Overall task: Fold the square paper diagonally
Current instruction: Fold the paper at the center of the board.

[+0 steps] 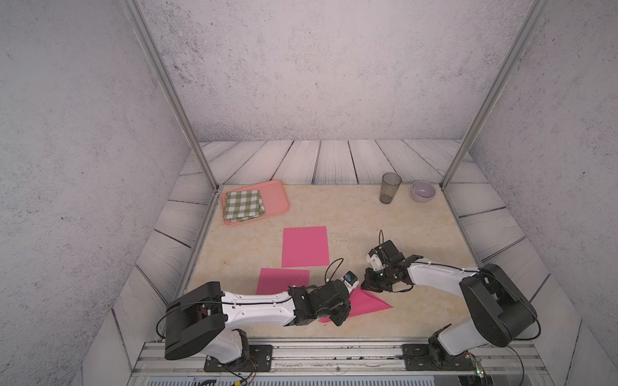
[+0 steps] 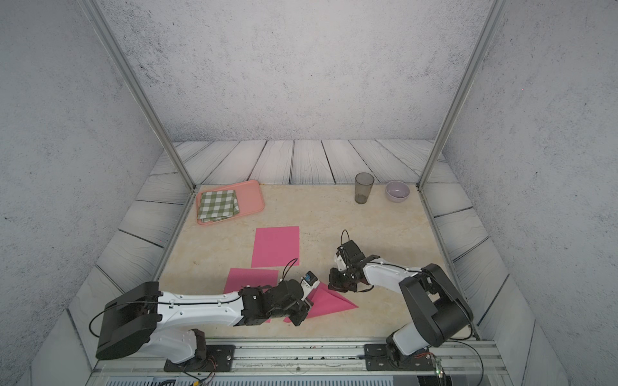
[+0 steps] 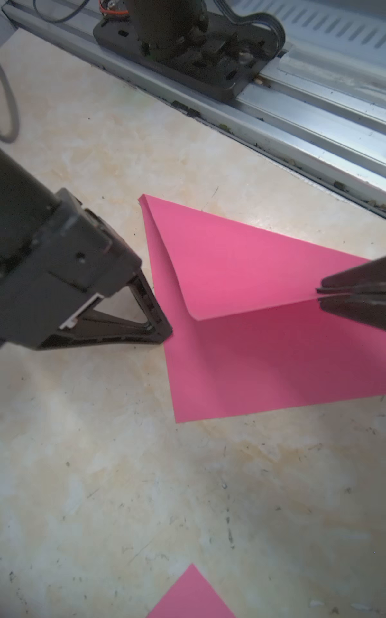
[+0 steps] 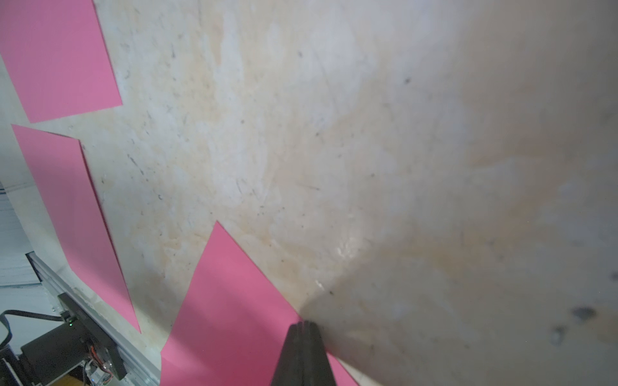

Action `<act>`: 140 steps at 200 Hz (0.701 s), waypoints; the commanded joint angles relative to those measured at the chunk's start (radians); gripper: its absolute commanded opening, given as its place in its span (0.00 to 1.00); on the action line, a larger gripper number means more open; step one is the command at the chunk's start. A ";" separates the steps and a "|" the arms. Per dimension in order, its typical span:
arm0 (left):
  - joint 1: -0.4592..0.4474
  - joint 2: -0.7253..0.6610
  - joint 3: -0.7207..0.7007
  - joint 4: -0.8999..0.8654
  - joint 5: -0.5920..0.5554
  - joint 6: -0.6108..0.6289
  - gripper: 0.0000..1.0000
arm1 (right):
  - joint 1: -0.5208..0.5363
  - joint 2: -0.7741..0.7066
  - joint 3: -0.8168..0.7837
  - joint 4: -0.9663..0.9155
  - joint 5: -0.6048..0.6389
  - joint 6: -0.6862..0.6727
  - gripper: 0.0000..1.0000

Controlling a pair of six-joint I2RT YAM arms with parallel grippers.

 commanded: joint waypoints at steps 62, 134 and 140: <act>0.012 0.115 0.079 -0.005 0.002 0.042 0.00 | -0.006 -0.019 -0.034 -0.030 0.050 -0.010 0.01; 0.057 0.162 0.118 -0.050 0.085 0.104 0.00 | -0.006 -0.041 -0.049 -0.024 0.072 -0.033 0.01; 0.059 0.168 0.121 -0.051 0.089 0.105 0.00 | -0.006 -0.044 -0.051 -0.021 0.072 -0.035 0.01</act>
